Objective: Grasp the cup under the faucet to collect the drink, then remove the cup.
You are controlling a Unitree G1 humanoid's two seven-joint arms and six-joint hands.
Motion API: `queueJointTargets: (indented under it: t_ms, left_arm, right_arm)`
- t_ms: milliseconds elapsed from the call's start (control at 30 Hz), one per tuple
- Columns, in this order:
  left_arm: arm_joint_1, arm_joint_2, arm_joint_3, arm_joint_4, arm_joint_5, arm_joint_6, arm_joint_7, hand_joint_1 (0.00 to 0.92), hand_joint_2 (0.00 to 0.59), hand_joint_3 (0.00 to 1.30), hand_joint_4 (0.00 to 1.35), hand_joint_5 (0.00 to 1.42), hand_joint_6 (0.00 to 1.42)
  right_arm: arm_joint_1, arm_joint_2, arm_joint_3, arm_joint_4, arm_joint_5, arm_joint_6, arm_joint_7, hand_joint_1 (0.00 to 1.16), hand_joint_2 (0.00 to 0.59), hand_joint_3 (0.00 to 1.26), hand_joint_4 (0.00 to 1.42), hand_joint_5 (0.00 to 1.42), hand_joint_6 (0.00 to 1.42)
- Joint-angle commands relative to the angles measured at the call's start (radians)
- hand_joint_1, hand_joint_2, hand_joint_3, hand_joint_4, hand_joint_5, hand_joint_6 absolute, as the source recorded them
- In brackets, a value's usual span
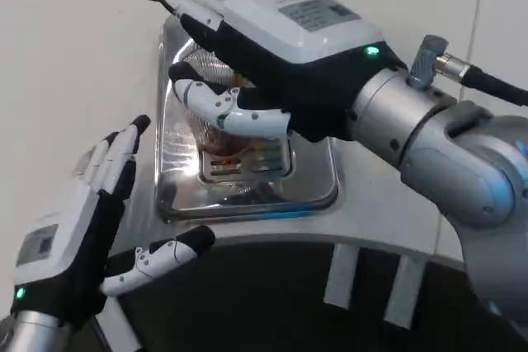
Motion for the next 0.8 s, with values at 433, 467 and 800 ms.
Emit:
queueJointTargets:
  t_ms: [433,467,800]
  left_arm:
    - [-0.099,-0.044,-0.026,0.139,-0.021,-0.092,0.06,0.112,0.005,0.0,0.0,0.0,0.0]
    - [-0.103,-0.045,-0.027,0.144,-0.02,-0.093,0.062,0.113,0.005,0.0,0.0,0.0,0.0]
    - [-0.137,-0.048,-0.04,0.172,-0.018,-0.094,0.071,0.113,0.006,0.0,0.0,0.0,0.0]
  right_arm:
    - [0.053,0.031,0.01,0.012,-0.008,-0.004,0.074,0.0,0.586,0.0,0.0,0.0,0.0]
    - [0.054,0.033,0.01,0.011,-0.009,-0.004,0.075,0.0,0.586,0.0,0.0,0.0,0.0]
    - [0.069,0.06,-0.028,0.009,-0.004,-0.015,0.035,0.0,0.586,0.0,0.0,0.0,0.0]
